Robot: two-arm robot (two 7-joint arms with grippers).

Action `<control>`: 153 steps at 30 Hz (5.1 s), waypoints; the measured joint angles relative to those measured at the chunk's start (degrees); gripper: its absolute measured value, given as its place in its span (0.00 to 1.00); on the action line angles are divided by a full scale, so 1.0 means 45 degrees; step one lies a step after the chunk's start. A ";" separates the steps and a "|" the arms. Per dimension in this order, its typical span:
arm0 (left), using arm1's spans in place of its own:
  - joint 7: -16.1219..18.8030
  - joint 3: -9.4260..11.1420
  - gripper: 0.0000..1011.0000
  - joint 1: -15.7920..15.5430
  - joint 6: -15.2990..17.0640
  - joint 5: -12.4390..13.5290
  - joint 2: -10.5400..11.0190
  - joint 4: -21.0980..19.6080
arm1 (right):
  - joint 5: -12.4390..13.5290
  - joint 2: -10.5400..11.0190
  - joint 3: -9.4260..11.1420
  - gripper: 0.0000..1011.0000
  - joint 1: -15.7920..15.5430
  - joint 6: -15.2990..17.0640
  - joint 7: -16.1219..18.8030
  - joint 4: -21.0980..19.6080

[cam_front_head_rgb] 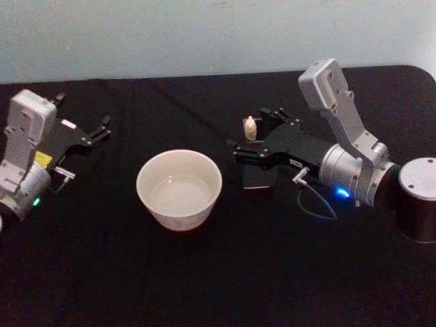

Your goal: Pick up the stirring spoon with one hand, stir inside the cup, then place it back in its original position.

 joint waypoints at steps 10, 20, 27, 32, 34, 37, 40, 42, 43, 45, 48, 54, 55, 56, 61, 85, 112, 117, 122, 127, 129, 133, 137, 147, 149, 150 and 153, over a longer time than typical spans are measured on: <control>-0.0001 0.0000 0.99 0.0000 0.0000 0.0000 0.0000 0.0000 | -0.0217 -0.0180 0.0110 0.99 0.0005 0.0027 -0.0030 0.0092; 0.0000 0.0000 0.99 0.0000 0.0000 0.0000 0.0000 0.0000 | -0.0211 -0.0164 0.0106 0.93 -0.0005 0.0021 -0.0020 0.0092; 0.0000 0.0000 0.99 0.0000 0.0000 0.0000 0.0000 0.0000 | -0.0206 -0.0154 0.0099 0.75 -0.0005 0.0017 -0.0019 0.0088; -0.0001 0.0000 0.99 -0.0001 0.0000 0.0000 0.0000 0.0000 | -0.0202 -0.0149 0.0092 0.60 -0.0005 0.0017 -0.0019 0.0083; 0.0000 0.0000 0.99 0.0000 0.0000 0.0000 0.0000 0.0000 | -0.0200 -0.0147 0.0091 0.54 -0.0005 0.0017 -0.0020 0.0080; -0.0001 0.0000 0.99 -0.0001 0.0000 0.0000 0.0000 0.0000 | -0.0198 -0.0147 0.0091 0.44 -0.0006 0.0017 -0.0020 0.0078; -0.0001 0.0000 0.99 -0.0001 0.0000 0.0000 0.0000 0.0000 | -0.0195 -0.0146 0.0090 0.34 -0.0006 0.0017 -0.0021 0.0075; 0.0000 0.0000 0.99 0.0000 0.0000 0.0000 0.0000 0.0000 | -0.0193 -0.0146 0.0090 0.25 -0.0006 0.0016 -0.0020 0.0072; 0.0000 0.0000 0.99 0.0000 0.0000 0.0000 0.0000 0.0000 | -0.0193 -0.0146 0.0090 0.24 -0.0005 0.0017 -0.0021 0.0071; -0.0001 0.0000 0.99 -0.0001 0.0000 0.0000 0.0000 0.0000 | -0.0191 -0.0146 0.0090 0.21 -0.0006 0.0016 -0.0021 0.0070; 0.0000 0.0000 0.99 -0.0001 0.0000 0.0000 0.0000 0.0000 | -0.0188 -0.0146 0.0090 0.19 -0.0006 0.0017 -0.0022 0.0069; -0.0001 0.0000 0.99 -0.0001 0.0000 0.0000 0.0000 0.0000 | -0.0182 -0.0146 0.0090 0.19 -0.0006 0.0017 -0.0020 0.0069; 0.0000 0.0000 0.99 -0.0001 0.0000 0.0000 0.0000 0.0000 | -0.0181 -0.0146 0.0090 0.19 -0.0006 0.0016 -0.0021 0.0069; -0.0001 0.0000 0.99 -0.0001 0.0000 0.0000 0.0000 0.0000 | -0.0181 -0.0146 0.0090 0.19 -0.0006 0.0016 -0.0021 0.0069; 0.0000 0.0000 0.99 -0.0001 0.0000 0.0000 0.0000 0.0000 | -0.0181 -0.0146 0.0089 0.19 -0.0006 0.0016 -0.0020 0.0069; 0.0000 0.0001 0.99 -0.0001 0.0000 -0.0001 0.0000 0.0000 | 0.0473 -0.0513 0.1289 0.19 -0.0231 -0.0096 -0.0072 -0.0657; 0.0000 0.0000 0.99 0.0000 0.0000 0.0000 0.0000 0.0000 | 0.1687 -0.0340 0.1792 0.19 -0.0251 -0.0192 -0.0493 -0.1668; -0.0001 0.0000 0.99 0.0000 0.0000 0.0000 0.0000 0.0000 | 0.1848 -0.0335 0.1810 0.19 -0.0138 -0.0314 -0.0553 -0.1772; -0.0001 0.0000 0.99 -0.0001 0.0000 0.0000 0.0000 -0.0001 | 0.1950 -0.0408 0.1716 0.19 0.0022 -0.0458 -0.0591 -0.1823; 0.0000 0.0000 0.99 0.0000 0.0000 0.0000 0.0000 0.0000 | 0.2010 -0.0478 0.1495 0.19 0.0138 -0.0616 -0.0557 -0.1888; -0.0001 0.0000 0.99 0.0000 0.0000 0.0000 0.0000 0.0000 | 0.2024 -0.0501 0.1397 0.19 0.0168 -0.0677 -0.0527 -0.1905; 0.0000 0.0000 0.99 -0.0001 0.0000 0.0000 0.0000 -0.0001 | 0.2080 -0.0546 0.1107 0.19 0.0216 -0.0791 -0.0385 -0.1970; -0.0001 0.0000 0.99 -0.0001 0.0000 0.0000 0.0000 0.0000 | 0.2103 -0.0575 0.0784 0.19 0.0219 -0.0829 -0.0262 -0.2024; -0.0001 0.0000 0.99 0.0000 0.0000 0.0000 0.0000 -0.0001 | 0.2242 -0.0794 0.0061 0.19 0.0005 -0.1031 -0.0092 -0.1736; 0.0000 0.0000 0.99 0.0000 0.0000 0.0000 0.0000 0.0000 | 0.2222 -0.0831 -0.0140 0.19 -0.0034 -0.1212 -0.0009 -0.1490; -0.0001 0.0000 0.99 0.0000 0.0000 0.0000 0.0000 0.0000 | 0.2200 -0.0838 -0.0198 0.19 -0.0040 -0.1272 0.0024 -0.1407; -0.0001 0.0000 0.99 -0.0001 0.0000 0.0000 0.0000 0.0000 | 0.2061 -0.0851 -0.0392 0.19 -0.0073 -0.1496 0.0141 -0.1096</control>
